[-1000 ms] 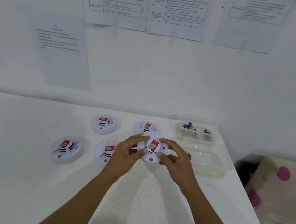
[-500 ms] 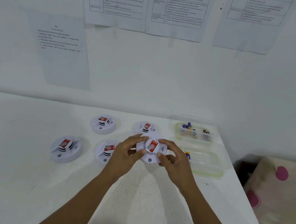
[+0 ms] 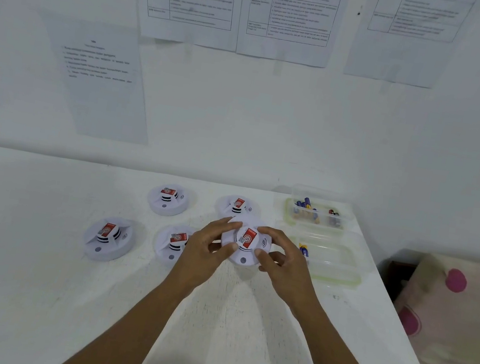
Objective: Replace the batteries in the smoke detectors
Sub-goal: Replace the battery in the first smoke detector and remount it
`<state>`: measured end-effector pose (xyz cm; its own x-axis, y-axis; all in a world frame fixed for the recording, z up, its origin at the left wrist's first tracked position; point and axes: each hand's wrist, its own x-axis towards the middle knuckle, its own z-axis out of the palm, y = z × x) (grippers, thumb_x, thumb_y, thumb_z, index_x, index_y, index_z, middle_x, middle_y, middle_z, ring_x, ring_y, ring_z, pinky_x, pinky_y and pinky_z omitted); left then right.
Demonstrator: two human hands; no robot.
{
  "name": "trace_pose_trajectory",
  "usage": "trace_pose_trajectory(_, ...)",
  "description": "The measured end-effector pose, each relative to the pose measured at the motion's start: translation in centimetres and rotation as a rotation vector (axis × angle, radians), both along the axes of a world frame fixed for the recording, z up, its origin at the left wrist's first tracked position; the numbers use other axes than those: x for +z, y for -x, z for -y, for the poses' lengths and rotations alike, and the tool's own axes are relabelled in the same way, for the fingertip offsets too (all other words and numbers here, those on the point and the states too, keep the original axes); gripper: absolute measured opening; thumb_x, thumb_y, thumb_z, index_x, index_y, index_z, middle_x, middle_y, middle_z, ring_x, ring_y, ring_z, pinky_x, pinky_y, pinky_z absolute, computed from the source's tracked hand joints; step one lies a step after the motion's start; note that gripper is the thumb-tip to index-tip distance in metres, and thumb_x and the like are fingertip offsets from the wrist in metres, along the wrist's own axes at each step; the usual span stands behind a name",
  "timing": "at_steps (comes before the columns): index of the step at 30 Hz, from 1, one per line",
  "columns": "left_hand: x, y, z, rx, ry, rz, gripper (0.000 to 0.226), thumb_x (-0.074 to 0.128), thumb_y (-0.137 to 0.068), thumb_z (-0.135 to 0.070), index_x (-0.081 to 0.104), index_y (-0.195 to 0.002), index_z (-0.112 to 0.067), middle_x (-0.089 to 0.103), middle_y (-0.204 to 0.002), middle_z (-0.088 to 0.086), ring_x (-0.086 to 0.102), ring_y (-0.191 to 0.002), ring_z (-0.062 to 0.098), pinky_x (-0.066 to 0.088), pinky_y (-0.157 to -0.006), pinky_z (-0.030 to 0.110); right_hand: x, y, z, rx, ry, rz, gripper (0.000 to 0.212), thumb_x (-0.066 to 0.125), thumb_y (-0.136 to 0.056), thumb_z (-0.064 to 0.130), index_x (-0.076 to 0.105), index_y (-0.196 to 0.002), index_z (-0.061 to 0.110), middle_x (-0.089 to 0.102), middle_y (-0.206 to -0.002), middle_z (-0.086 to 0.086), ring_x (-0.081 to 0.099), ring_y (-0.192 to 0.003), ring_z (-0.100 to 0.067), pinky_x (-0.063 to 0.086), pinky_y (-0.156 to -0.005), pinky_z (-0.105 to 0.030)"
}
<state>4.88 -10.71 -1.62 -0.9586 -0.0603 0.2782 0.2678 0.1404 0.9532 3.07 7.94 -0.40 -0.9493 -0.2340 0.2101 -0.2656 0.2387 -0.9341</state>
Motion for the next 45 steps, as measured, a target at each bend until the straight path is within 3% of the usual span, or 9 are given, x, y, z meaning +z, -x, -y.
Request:
trace_pose_trajectory(6, -0.2, 0.0, 0.1, 0.01, 0.039, 0.0, 0.039, 0.067, -0.089, -0.019, 0.059, -0.126, -0.029, 0.057, -0.132, -0.014, 0.057, -0.115, -0.002, 0.051, -0.084, 0.014, -0.1, -0.2, 0.1, 0.003, 0.001, -0.01, 0.034, 0.065, -0.092, 0.012, 0.06, -0.123, 0.025, 0.063, -0.117, 0.013, 0.067, -0.099, -0.017, 0.06, -0.076, -0.031)
trace_pose_trajectory(15, -0.2, -0.2, 0.1, -0.001, 0.036, 0.01, 0.041, 0.068, -0.088, -0.018, 0.058, -0.123, -0.036, 0.057, -0.132, -0.013, 0.058, -0.116, 0.0, 0.051, -0.084, 0.015, 0.0, -0.3, 0.0, 0.005, -0.003, 0.006, 0.034, 0.066, -0.091, 0.014, 0.06, -0.123, 0.025, 0.063, -0.119, 0.01, 0.068, -0.097, -0.018, 0.06, -0.074, -0.029)
trace_pose_trajectory(26, 0.1, 0.1, 0.2, -0.003, 0.032, 0.007, 0.042, 0.068, -0.089, -0.016, 0.059, -0.129, -0.022, 0.058, -0.133, -0.011, 0.059, -0.116, 0.003, 0.053, -0.088, 0.02, 0.3, 0.1, 0.1, -0.004, -0.003, 0.009, 0.036, 0.066, -0.091, 0.015, 0.059, -0.126, 0.022, 0.063, -0.123, 0.004, 0.068, -0.098, -0.02, 0.058, -0.074, -0.025)
trace_pose_trajectory(38, 0.1, 0.5, 0.3, 0.007, 0.064, 0.013, 0.042, 0.068, -0.089, -0.018, 0.059, -0.13, -0.026, 0.057, -0.132, -0.015, 0.057, -0.115, -0.003, 0.051, -0.086, 0.015, 0.0, 0.7, 0.0, 0.018, 0.013, -0.019, 0.039, 0.069, -0.088, 0.013, 0.06, -0.125, 0.022, 0.063, -0.122, 0.005, 0.068, -0.098, -0.019, 0.058, -0.073, -0.026)
trace_pose_trajectory(45, -0.3, 0.8, 0.5, 0.007, 0.061, 0.035, 0.043, 0.069, -0.089, -0.019, 0.058, -0.129, -0.03, 0.058, -0.135, -0.009, 0.06, -0.118, 0.009, 0.053, -0.093, 0.024, -0.6, 1.0, 0.4, -0.002, 0.009, -0.023, 0.042, 0.072, -0.087, 0.014, 0.06, -0.125, 0.023, 0.06, -0.124, 0.005, 0.067, -0.102, -0.019, 0.061, -0.078, -0.033)
